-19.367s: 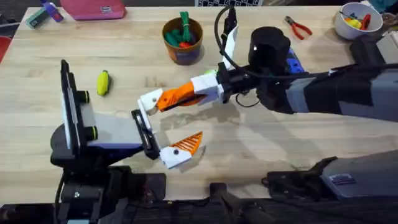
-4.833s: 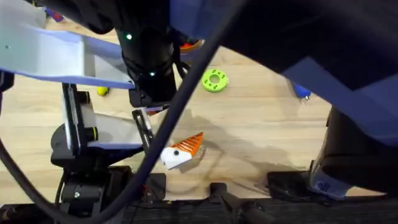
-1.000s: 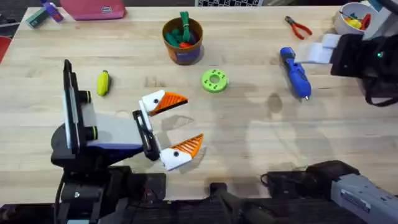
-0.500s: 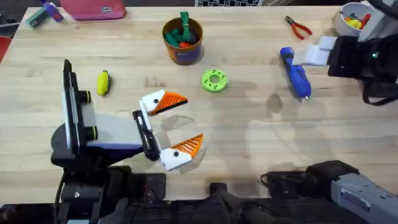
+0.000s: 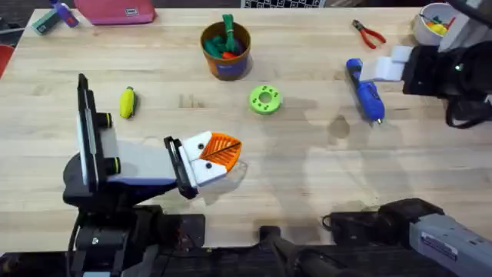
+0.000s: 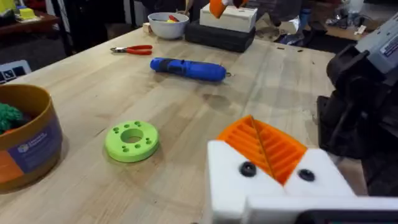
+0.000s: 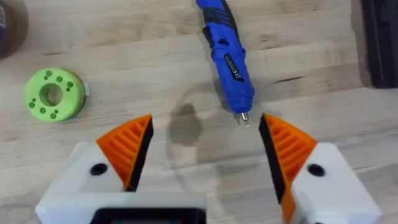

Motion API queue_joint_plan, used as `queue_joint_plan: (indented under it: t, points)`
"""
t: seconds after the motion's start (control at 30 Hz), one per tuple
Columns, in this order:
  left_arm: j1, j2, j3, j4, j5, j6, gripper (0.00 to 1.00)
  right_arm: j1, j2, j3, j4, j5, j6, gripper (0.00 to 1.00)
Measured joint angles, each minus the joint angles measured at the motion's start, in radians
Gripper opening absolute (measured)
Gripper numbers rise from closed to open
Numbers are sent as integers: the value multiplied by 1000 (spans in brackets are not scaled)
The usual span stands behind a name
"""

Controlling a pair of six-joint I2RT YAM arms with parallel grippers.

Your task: Pick up the gripper from the table and insert it into the empty holder that is missing its gripper. Then pick up a screw, insert it into the mounting hole, and use the screwdriver to tighten it. Finally, clean up the table by picking up the vegetable and placing it into the bucket.

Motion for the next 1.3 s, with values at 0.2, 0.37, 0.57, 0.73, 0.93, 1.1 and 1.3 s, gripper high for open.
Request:
queue_joint_plan:
  t: [0.2,0.37,0.57,0.73,0.93,1.1,1.3]
  points:
    - [0,0,0,0,0,0,7,-13,65,0,4,-24,-56,992]
    - [0,0,0,0,0,0,7,-52,204,40,5,-31,-103,994]
    - [0,0,0,0,0,0,7,-140,380,179,27,-99,-196,992]
    - [0,0,0,0,0,0,6,-235,497,235,85,-183,-285,994]
    - [0,0,0,0,0,0,6,-287,646,237,134,-207,-389,994]
    - [0,0,0,0,0,0,6,-286,742,237,189,-209,-432,994]
    - [0,0,0,0,0,0,6,-287,826,252,218,-206,-459,994]
